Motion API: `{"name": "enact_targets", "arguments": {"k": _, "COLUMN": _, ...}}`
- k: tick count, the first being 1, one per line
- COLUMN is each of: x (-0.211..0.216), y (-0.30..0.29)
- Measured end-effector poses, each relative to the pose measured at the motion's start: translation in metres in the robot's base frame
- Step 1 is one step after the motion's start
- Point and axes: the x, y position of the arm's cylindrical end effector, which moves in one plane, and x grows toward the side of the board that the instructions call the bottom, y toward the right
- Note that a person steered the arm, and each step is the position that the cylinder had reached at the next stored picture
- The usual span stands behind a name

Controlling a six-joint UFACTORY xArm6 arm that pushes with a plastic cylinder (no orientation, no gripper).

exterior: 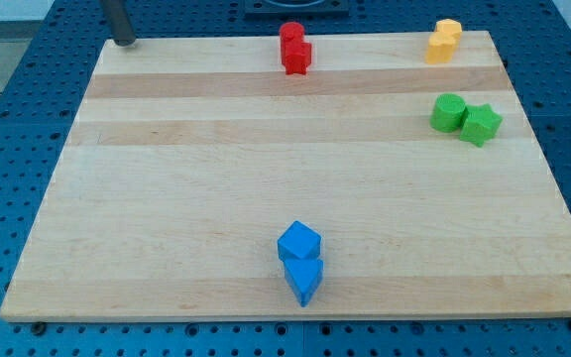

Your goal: Place your hand vertically below the red star

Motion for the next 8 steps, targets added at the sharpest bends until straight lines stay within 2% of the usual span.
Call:
{"name": "enact_targets", "arguments": {"k": 2, "x": 0.028, "y": 0.007}}
{"name": "enact_targets", "arguments": {"k": 4, "x": 0.030, "y": 0.007}}
{"name": "enact_targets", "arguments": {"k": 5, "x": 0.047, "y": 0.016}}
{"name": "enact_targets", "arguments": {"k": 6, "x": 0.087, "y": 0.058}}
{"name": "enact_targets", "arguments": {"k": 7, "x": 0.145, "y": 0.127}}
{"name": "enact_targets", "arguments": {"k": 8, "x": 0.166, "y": 0.219}}
